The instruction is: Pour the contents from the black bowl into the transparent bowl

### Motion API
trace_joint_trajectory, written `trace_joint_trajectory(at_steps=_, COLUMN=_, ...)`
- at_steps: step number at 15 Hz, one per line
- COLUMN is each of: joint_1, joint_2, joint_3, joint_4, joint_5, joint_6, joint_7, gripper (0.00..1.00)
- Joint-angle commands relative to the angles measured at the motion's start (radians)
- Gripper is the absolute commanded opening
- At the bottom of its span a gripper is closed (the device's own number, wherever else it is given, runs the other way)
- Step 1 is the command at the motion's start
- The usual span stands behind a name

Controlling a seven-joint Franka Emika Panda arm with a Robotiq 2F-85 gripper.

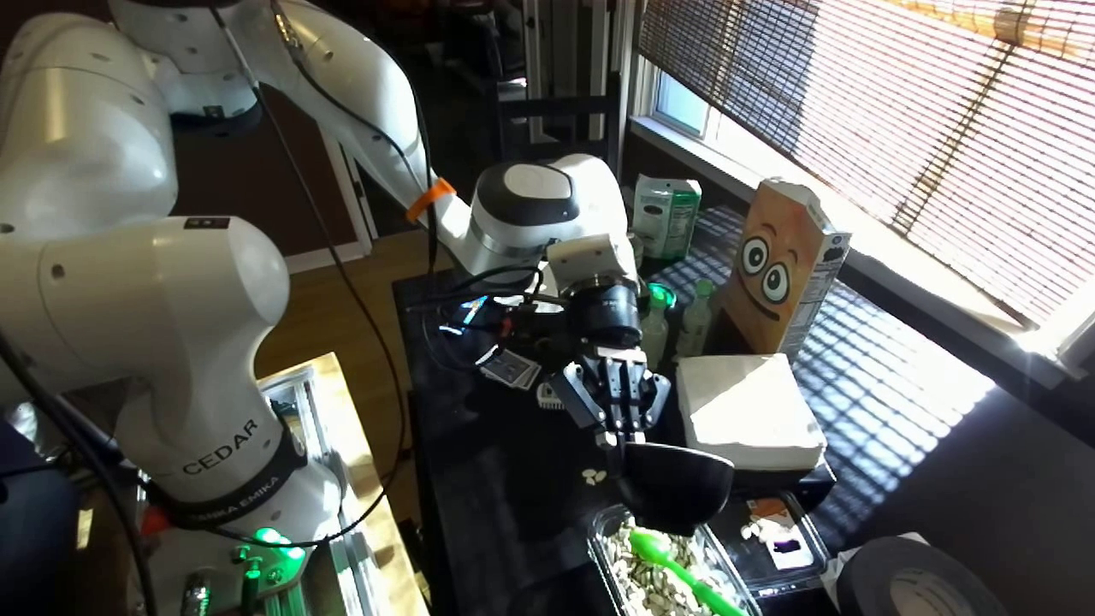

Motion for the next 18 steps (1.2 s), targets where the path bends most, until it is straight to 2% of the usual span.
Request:
trace_joint_trajectory(at_steps=1, joint_1=-0.092, joint_2=0.016, joint_3=0.014, joint_4=0.044, joint_5=-0.037, joint_6=-0.016, joint_7=-0.04, gripper=0.02)
trace_joint_trajectory(at_steps=7, joint_1=-0.255, joint_2=0.03, joint_3=0.054, joint_4=0.156, joint_5=-0.076, joint_6=-0.016, joint_7=-0.117, gripper=0.02)
trace_joint_trajectory(at_steps=12, joint_1=-0.37, joint_2=0.091, joint_3=0.138, joint_4=0.273, joint_5=-0.176, joint_6=-0.081, joint_7=-0.116, gripper=0.02)
trace_joint_trajectory(at_steps=18, joint_1=-0.426, joint_2=0.13, joint_3=0.214, joint_4=0.333, joint_5=-0.342, joint_6=-0.155, joint_7=-0.136, gripper=0.02)
